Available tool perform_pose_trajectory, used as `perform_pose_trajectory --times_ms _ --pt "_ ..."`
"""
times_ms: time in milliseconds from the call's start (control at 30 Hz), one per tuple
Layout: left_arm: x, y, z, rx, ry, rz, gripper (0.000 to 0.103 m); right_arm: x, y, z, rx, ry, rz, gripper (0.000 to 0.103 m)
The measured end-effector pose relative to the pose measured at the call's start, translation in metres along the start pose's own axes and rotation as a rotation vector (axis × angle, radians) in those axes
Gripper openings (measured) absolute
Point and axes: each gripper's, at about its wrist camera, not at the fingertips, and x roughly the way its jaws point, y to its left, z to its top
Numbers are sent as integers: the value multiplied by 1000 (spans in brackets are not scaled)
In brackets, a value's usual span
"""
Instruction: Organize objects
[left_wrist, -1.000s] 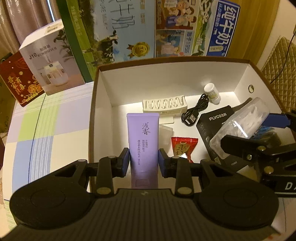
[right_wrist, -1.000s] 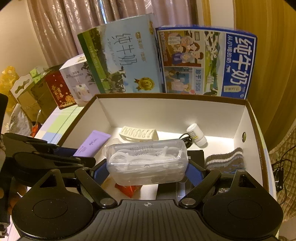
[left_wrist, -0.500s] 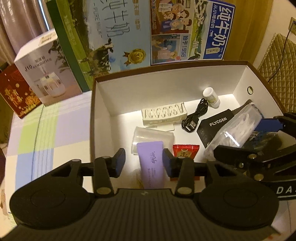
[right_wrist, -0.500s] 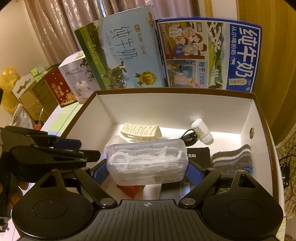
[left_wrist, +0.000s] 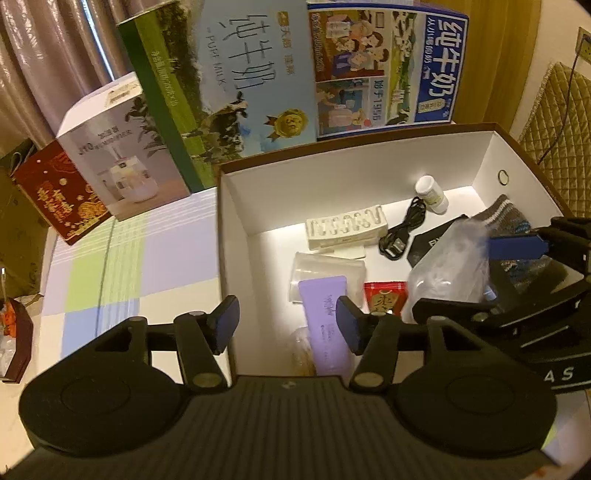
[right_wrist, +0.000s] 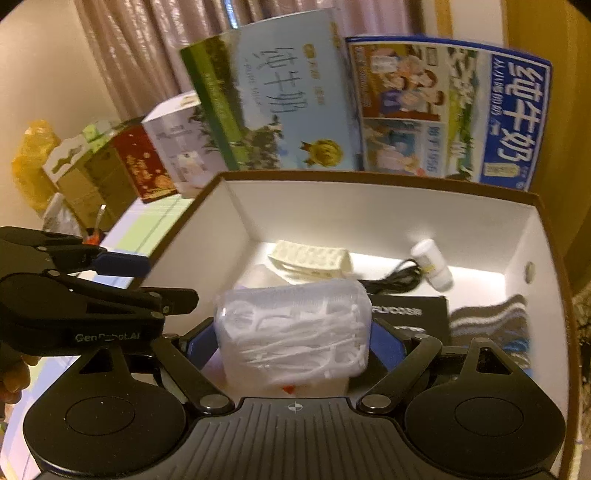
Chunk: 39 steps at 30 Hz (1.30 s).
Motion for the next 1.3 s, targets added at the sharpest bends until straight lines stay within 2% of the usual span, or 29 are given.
perform_pose_trajectory --times_ms 67,133,433,733,933,1300 --pt "-4 3 0 -9 -5 -6 58 -2 2 0 -8 -19 3 90" --pt "-8 4 -1 -9 -13 0 66 -5 3 0 -12 -23 6 90" --pt "-34 -7 -10 -15 -49 -23 82 -32 -1 -16 23 -25 -41 94" --pt "-61 -20 -23 -35 -66 -31 89 -65 -11 -30 86 -40 -99 101" --pt "-84 -32 -35 -48 -84 -21 93 -93 -12 -41 106 -62 -132 101" --pt "-132 -52 -75 -91 -113 -7 100 -145 -3 -75 124 -81 -133 101"
